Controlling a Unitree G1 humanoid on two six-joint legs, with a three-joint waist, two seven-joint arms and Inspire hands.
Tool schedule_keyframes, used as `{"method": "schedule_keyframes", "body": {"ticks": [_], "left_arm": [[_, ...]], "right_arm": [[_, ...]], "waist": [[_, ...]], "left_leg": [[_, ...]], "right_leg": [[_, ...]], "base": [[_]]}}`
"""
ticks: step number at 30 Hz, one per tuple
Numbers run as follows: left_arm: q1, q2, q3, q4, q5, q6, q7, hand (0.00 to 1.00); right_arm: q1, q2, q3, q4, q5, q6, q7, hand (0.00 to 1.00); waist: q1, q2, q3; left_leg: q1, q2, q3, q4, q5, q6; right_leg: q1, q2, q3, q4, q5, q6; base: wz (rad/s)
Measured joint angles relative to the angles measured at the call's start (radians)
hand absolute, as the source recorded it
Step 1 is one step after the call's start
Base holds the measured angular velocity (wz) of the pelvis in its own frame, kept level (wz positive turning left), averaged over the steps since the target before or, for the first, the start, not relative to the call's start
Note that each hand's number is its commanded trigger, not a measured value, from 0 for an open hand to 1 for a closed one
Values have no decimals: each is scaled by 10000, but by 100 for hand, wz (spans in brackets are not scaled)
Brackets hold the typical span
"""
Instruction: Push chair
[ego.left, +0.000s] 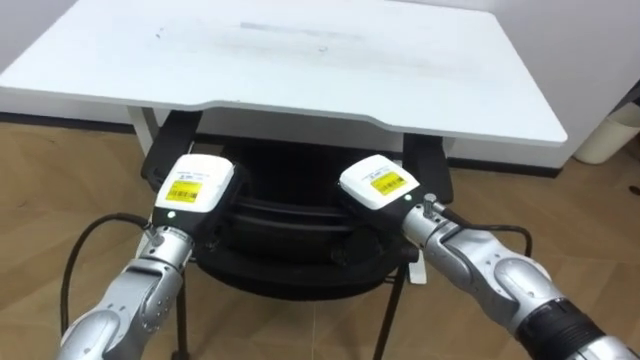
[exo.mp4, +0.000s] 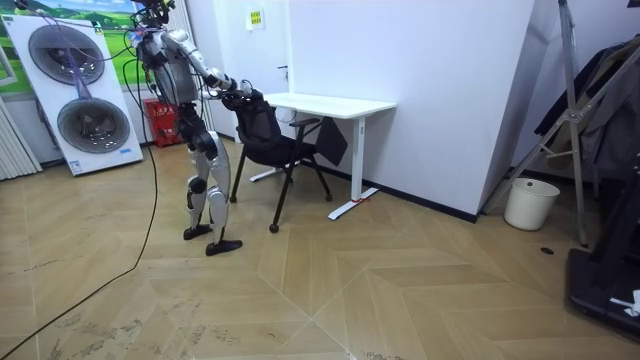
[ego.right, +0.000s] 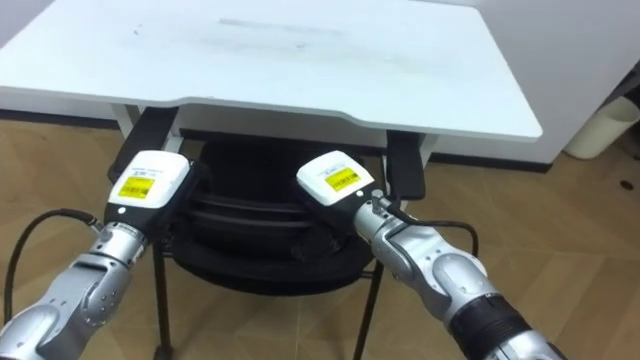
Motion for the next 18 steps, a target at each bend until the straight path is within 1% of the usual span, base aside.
{"method": "schedule_keyframes", "body": {"ticks": [2, 4, 5, 12, 13, 15, 16, 17, 18], "left_arm": [[-8, -11, -1, -64, 0, 4, 23, 100], [-8, -63, -13, -83, 0, 7, 20, 100], [-9, -109, -35, -104, 2, 18, 29, 100], [-6, -160, -55, -213, 68, 121, 13, 100], [-6, -177, -53, -222, 68, 119, 11, 100], [-6, -220, -53, -221, 68, 113, -18, 100], [7, -241, -54, -222, 68, 110, -33, 100], [37, -241, -54, -230, 67, 105, -35, 100], [48, -241, -54, -238, 67, 102, -35, 100]], "right_arm": [[0, -42, -60, -49, 1, -28, 3, 100], [2, -109, -73, -115, 6, -51, 58, 100], [2, -160, -127, -117, 12, -140, 68, 100], [2, -205, -356, -128, -26, -297, 161, 100], [2, -207, -406, -127, -64, -344, 160, 100], [2, -240, -414, -127, -71, -354, 154, 100], [2, -266, -414, -119, -70, -376, 149, 85], [14, -267, -413, -108, -70, -389, 137, 79], [21, -270, -413, -108, -70, -396, 120, 46]], "waist": [[-61, -1, -4], [-82, 6, -5], [-83, 7, -4], [-153, 32, -1], [-147, 43, 1], [-74, 75, -6], [18, 98, 2], [54, 116, 1], [52, 119, 0]], "left_leg": [[-63, -7, -3, -71, -4, -94], [-33, 3, -2, -145, 21, -129], [-18, 4, -3, -191, 34, -143], [-45, 5, -20, -169, 35, -143], [-27, 5, 13, -170, 35, -143], [51, 25, 262, -180, 36, -143], [118, 37, 407, -195, 36, -143], [167, 40, 520, -200, 36, -143], [166, 36, 516, -199, 35, -143]], "right_leg": [[5, 9, -212, -34, -27, -31], [79, 41, -233, -124, -26, -32], [96, 40, -263, -136, -28, -33], [277, 36, -473, -354, -24, -19], [280, 37, -464, -359, -28, -15], [283, 34, -415, -353, -29, -14], [295, 40, -321, -349, -28, -14], [311, 39, -258, -347, -29, -13], [317, 36, -255, -346, -30, -11]], "base": [[13], [12], [11], [8], [0], [-10], [-19], [-16], [-6]]}}
